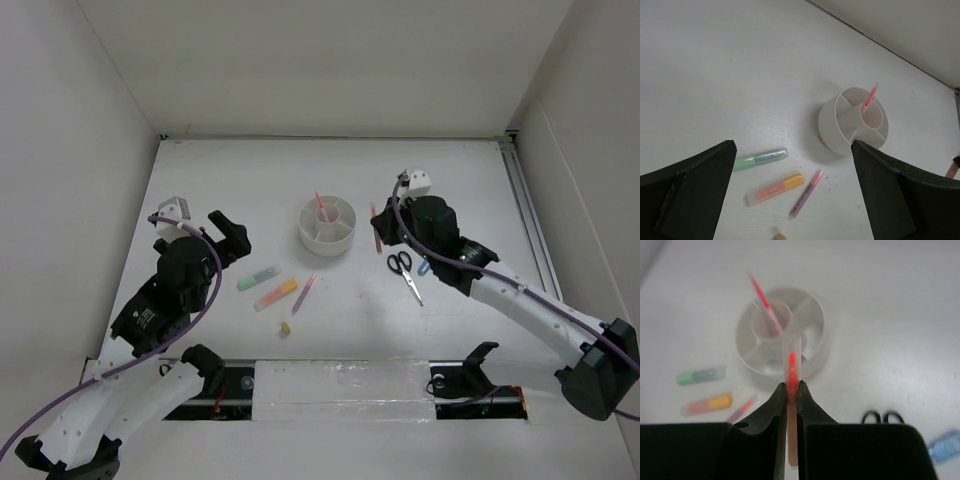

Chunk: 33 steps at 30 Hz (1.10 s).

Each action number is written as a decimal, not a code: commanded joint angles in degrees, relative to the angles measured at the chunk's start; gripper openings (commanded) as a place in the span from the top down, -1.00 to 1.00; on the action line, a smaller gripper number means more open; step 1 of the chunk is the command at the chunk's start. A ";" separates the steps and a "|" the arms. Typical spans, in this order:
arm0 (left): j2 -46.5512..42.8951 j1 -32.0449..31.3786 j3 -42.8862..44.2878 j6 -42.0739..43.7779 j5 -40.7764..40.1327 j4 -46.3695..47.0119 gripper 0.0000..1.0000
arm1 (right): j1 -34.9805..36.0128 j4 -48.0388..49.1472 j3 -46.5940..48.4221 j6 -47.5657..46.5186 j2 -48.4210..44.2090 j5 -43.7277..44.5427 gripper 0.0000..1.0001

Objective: Sort the stationery into containers
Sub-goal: Place the stationery into the container

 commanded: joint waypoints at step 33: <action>-1.91 0.22 0.50 2.32 1.96 2.77 -0.98 | -13.07 58.96 23.49 -9.23 42.39 -68.00 1.00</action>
